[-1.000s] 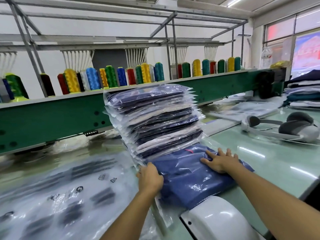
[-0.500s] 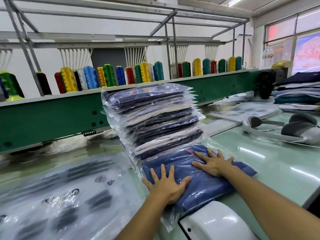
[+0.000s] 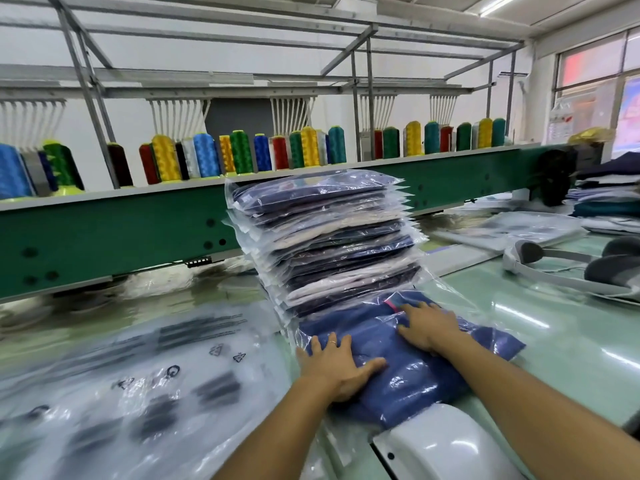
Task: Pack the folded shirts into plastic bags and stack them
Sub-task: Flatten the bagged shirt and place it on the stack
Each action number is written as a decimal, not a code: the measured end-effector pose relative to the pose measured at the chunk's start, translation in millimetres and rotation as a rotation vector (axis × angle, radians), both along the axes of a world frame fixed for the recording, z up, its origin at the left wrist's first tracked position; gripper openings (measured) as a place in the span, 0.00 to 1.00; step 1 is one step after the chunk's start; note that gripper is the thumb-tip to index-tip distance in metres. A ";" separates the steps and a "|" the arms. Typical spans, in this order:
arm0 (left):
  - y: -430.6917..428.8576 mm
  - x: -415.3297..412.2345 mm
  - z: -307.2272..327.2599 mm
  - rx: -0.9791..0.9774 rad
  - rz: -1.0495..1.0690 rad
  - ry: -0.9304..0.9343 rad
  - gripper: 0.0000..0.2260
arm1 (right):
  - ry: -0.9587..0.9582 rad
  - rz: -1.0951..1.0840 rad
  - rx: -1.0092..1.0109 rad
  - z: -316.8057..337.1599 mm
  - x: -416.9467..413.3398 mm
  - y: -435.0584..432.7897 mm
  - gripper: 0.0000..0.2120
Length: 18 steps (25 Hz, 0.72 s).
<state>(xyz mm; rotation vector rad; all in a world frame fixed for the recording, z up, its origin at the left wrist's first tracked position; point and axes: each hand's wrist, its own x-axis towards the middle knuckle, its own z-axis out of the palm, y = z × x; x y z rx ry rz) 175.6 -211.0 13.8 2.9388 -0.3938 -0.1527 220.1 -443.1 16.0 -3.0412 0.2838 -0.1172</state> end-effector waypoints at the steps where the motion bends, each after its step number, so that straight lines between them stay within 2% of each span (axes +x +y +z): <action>1: 7.1 -2.8 6.8 -0.032 -0.006 -0.081 0.42 | -0.088 0.030 -0.018 5.5 -2.1 13.5 0.25; 4: 42.3 -9.0 34.6 -0.118 0.024 -0.361 0.25 | -0.246 0.144 0.062 26.1 -9.5 69.1 0.15; 7: 97.1 -17.7 61.4 -0.236 0.123 -0.504 0.14 | -0.275 0.315 0.223 50.8 -19.7 142.7 0.04; 8: 119.9 -22.2 66.7 -0.254 0.161 -0.521 0.12 | -0.281 0.395 0.287 58.5 -25.5 171.4 0.04; 13: 238.2 -59.5 65.5 -0.237 0.372 -0.504 0.09 | -0.236 0.721 0.484 68.4 -56.1 313.8 0.14; 16: 296.3 -85.1 49.9 -0.187 0.472 -0.382 0.11 | -0.138 0.782 0.590 51.1 -71.2 381.8 0.16; 18: 334.5 -101.5 36.4 -0.188 0.530 -0.269 0.17 | -0.084 0.800 0.622 35.8 -81.0 421.1 0.16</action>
